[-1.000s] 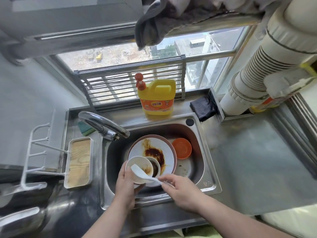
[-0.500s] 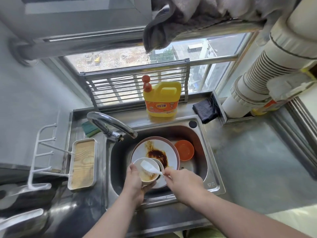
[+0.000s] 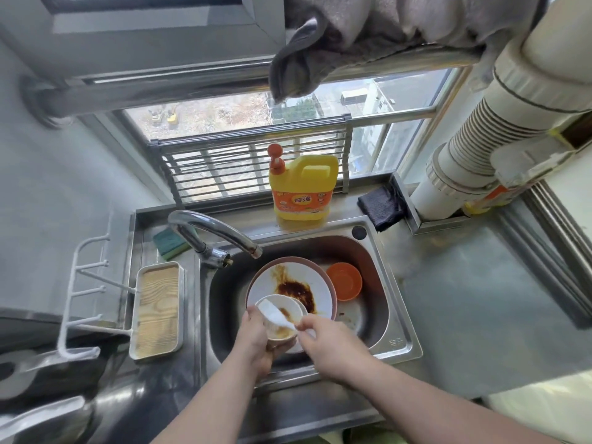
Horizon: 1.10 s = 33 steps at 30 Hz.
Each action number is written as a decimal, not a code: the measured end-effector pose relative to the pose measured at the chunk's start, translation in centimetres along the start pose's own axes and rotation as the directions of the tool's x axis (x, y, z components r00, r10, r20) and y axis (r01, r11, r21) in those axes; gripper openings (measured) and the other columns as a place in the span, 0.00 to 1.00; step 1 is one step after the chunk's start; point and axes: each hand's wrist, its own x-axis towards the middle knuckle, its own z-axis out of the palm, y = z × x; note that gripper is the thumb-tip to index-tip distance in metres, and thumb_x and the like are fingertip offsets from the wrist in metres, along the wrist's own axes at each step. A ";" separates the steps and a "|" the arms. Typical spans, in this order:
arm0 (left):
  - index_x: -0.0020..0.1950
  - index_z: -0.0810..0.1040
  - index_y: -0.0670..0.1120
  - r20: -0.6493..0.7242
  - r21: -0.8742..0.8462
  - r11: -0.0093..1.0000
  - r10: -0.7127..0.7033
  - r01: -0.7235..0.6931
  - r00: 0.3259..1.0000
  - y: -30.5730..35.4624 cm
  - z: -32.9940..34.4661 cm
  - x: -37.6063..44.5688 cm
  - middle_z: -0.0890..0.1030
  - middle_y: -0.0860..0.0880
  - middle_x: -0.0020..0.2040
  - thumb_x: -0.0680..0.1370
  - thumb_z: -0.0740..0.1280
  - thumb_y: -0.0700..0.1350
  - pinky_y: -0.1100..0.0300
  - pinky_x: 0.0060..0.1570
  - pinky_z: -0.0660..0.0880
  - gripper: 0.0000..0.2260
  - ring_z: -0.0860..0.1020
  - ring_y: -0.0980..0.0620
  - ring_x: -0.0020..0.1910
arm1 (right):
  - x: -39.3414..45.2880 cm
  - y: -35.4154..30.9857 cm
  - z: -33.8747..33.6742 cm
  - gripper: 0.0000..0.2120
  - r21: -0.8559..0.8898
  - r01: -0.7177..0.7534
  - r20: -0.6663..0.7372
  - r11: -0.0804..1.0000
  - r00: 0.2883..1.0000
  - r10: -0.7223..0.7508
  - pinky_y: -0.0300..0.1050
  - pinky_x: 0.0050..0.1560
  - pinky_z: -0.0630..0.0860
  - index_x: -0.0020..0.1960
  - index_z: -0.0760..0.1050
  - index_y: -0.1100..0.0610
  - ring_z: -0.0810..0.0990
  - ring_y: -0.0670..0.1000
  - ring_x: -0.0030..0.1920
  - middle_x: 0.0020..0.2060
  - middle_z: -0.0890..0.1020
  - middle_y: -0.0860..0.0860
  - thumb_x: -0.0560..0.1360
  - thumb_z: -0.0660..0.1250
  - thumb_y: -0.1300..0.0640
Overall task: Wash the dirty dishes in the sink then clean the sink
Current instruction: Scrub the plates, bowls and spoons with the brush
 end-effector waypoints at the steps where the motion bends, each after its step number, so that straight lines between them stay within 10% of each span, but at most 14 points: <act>1: 0.69 0.69 0.57 0.021 0.007 1.000 0.015 -0.015 1.000 0.4 -0.2 0.2 0.79 0.36 0.61 0.86 0.52 0.63 0.35 0.43 0.84 0.17 0.84 0.32 0.53 | 0.0 0.7 -0.5 0.12 -0.073 -0.037 -0.030 0.997 0.999 0.035 0.49 0.45 0.76 0.65 0.70 0.36 0.81 0.55 0.51 0.53 0.84 0.48 0.84 0.55 0.40; 11: 0.67 0.78 0.57 0.134 0.210 0.932 0.270 -0.294 0.953 2.3 -0.4 -1.1 0.83 0.44 0.61 0.86 0.58 0.61 0.40 0.44 0.85 0.15 0.83 0.38 0.58 | -0.3 3.0 -0.6 0.11 -0.375 0.111 -0.032 0.921 0.991 -0.132 0.53 0.45 0.79 0.66 0.67 0.36 0.81 0.61 0.50 0.49 0.84 0.52 0.85 0.54 0.43; 15: 0.59 0.81 0.65 0.160 0.289 0.832 0.446 -0.474 0.881 3.6 0.0 -1.4 0.83 0.50 0.60 0.85 0.61 0.61 0.51 0.44 0.82 0.10 0.81 0.46 0.58 | -1.3 2.9 -0.4 0.12 0.022 0.145 0.084 0.989 0.986 -0.147 0.51 0.49 0.80 0.62 0.71 0.29 0.82 0.50 0.47 0.48 0.85 0.47 0.79 0.59 0.35; 19: 0.59 0.83 0.65 0.351 0.496 0.630 0.484 -0.597 0.802 2.8 -1.1 -0.8 0.82 0.52 0.61 0.87 0.62 0.52 0.51 0.58 0.80 0.11 0.79 0.49 0.62 | 0.9 4.5 -4.7 0.12 -0.528 0.230 0.064 0.817 0.971 -0.232 0.47 0.37 0.73 0.67 0.64 0.32 0.77 0.57 0.41 0.43 0.81 0.49 0.84 0.56 0.41; 22: 0.64 0.81 0.63 0.358 0.621 0.517 0.480 -0.589 0.800 2.4 -1.0 -0.7 0.74 0.50 0.62 0.86 0.63 0.52 0.47 0.68 0.76 0.10 0.76 0.50 0.61 | 0.5 2.7 -2.6 0.13 -0.598 0.237 0.058 0.765 0.966 -0.254 0.44 0.32 0.63 0.67 0.66 0.36 0.80 0.61 0.43 0.43 0.81 0.51 0.84 0.58 0.46; 26: 0.62 0.76 0.70 0.290 0.641 0.458 0.598 -0.616 0.747 3.0 -1.6 -0.7 0.66 0.50 0.57 0.84 0.62 0.60 0.55 0.64 0.72 0.09 0.73 0.55 0.55 | -1.1 2.9 0.9 0.13 -0.162 0.135 0.121 0.977 0.986 -0.116 0.49 0.43 0.70 0.65 0.67 0.32 0.77 0.55 0.47 0.45 0.79 0.46 0.81 0.57 0.38; 30: 0.62 0.80 0.67 0.302 0.659 0.536 0.454 -0.528 0.838 2.1 -1.8 -0.9 0.71 0.44 0.65 0.86 0.63 0.56 0.47 0.63 0.79 0.09 0.77 0.46 0.59 | 0.1 4.9 -2.0 0.19 -0.647 0.251 0.087 0.720 0.963 -0.256 0.45 0.30 0.64 0.68 0.58 0.36 0.75 0.59 0.38 0.39 0.75 0.51 0.84 0.58 0.55; 33: 0.68 0.79 0.63 0.307 0.681 0.550 0.384 -0.482 0.871 2.8 -1.2 -0.7 0.71 0.44 0.68 0.85 0.62 0.58 0.43 0.64 0.80 0.13 0.77 0.44 0.61 | -0.5 5.5 -0.5 0.22 -0.669 0.296 0.129 0.682 0.950 -0.286 0.48 0.32 0.66 0.71 0.60 0.38 0.82 0.61 0.42 0.42 0.81 0.54 0.83 0.59 0.59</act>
